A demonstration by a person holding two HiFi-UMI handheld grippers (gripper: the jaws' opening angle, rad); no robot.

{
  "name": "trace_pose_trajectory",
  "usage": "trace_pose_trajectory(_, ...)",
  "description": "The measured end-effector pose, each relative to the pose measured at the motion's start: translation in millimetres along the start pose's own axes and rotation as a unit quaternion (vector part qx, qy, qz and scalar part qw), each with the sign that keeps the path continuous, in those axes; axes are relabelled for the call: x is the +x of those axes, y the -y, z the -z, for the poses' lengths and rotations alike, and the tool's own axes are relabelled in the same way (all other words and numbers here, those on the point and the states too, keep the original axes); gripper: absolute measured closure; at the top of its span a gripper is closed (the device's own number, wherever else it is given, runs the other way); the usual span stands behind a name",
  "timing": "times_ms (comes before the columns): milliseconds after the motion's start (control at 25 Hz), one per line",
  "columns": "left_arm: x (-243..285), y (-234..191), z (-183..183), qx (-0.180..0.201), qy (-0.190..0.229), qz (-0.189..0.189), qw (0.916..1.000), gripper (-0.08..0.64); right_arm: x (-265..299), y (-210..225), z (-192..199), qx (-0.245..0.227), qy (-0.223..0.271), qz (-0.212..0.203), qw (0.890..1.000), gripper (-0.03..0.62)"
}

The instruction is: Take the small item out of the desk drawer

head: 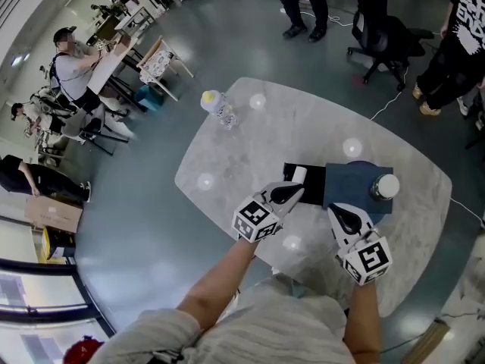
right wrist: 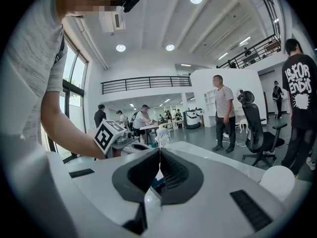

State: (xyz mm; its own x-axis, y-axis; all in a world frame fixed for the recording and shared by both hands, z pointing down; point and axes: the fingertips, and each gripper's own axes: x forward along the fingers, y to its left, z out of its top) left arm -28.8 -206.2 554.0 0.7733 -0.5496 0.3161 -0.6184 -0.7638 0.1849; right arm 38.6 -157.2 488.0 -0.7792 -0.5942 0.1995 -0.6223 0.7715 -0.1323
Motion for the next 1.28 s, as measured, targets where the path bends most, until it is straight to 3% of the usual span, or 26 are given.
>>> trace_pose_trajectory(400, 19, -19, 20, -0.011, -0.034, -0.025, 0.999, 0.543, 6, 9, 9, 0.013, -0.007, -0.011, 1.0, 0.583)
trace_pose_trajectory(920, 39, -31, 48, -0.021, -0.078, -0.027, 0.9964, 0.541, 5, 21, 18, 0.025, -0.007, -0.006, 1.0, 0.583)
trace_pose_trajectory(1280, 45, -45, 71, -0.023, -0.123, -0.043, 0.9912, 0.541, 4, 25, 20, 0.032, -0.004, -0.003, 0.999, 0.583)
